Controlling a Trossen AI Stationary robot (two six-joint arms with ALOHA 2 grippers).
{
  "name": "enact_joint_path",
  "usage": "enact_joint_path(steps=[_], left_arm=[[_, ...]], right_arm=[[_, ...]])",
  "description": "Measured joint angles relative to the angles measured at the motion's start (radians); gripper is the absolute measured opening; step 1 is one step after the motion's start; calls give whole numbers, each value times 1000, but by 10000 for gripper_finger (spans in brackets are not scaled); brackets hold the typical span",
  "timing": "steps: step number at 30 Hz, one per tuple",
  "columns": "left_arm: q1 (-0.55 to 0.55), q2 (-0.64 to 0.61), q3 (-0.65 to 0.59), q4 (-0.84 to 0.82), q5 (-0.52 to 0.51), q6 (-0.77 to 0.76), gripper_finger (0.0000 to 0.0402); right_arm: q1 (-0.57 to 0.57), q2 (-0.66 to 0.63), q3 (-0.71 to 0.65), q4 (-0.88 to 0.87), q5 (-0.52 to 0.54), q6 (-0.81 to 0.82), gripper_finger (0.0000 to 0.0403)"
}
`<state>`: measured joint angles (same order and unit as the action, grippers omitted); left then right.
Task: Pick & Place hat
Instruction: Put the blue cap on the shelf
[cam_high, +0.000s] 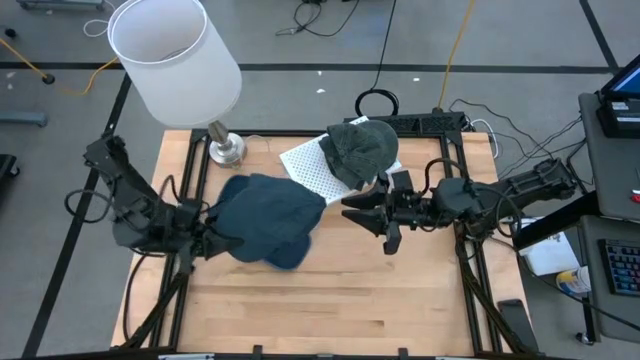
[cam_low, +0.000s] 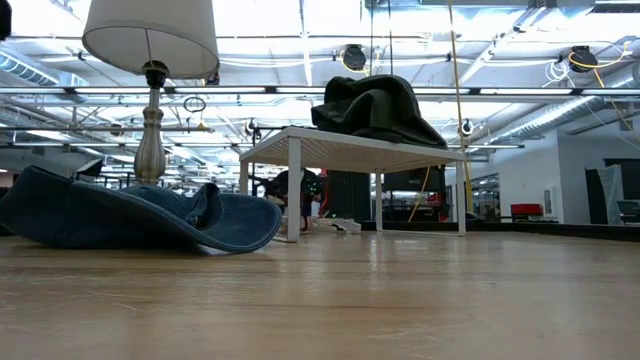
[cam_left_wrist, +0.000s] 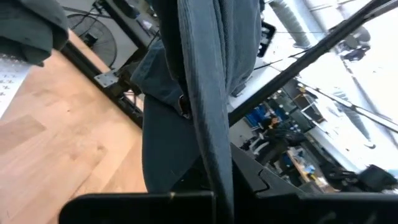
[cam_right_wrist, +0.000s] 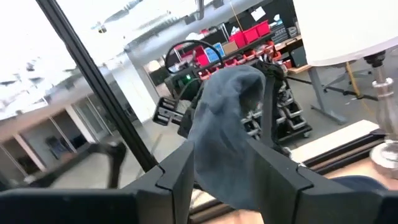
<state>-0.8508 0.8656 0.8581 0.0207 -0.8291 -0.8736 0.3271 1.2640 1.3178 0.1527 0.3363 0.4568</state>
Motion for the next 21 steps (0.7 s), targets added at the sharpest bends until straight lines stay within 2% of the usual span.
enact_joint_path(steps=[6, 11, 16, 21], left_arm=[[60, 53, 0, 8, 51, -52, 5], [97, 105, 0, 10, 86, -108, 5], [121, 148, 0, 47, 108, -128, 5], [135, 176, 0, 90, 126, -138, 5]], right_arm=[[-1, 1, 0, -24, 31, -61, 151], [-8, -6, 0, -55, 30, -58, 199], [-14, -18, 0, -200, 29, 44, 238], [-14, -24, 0, -277, 22, 61, 251]])
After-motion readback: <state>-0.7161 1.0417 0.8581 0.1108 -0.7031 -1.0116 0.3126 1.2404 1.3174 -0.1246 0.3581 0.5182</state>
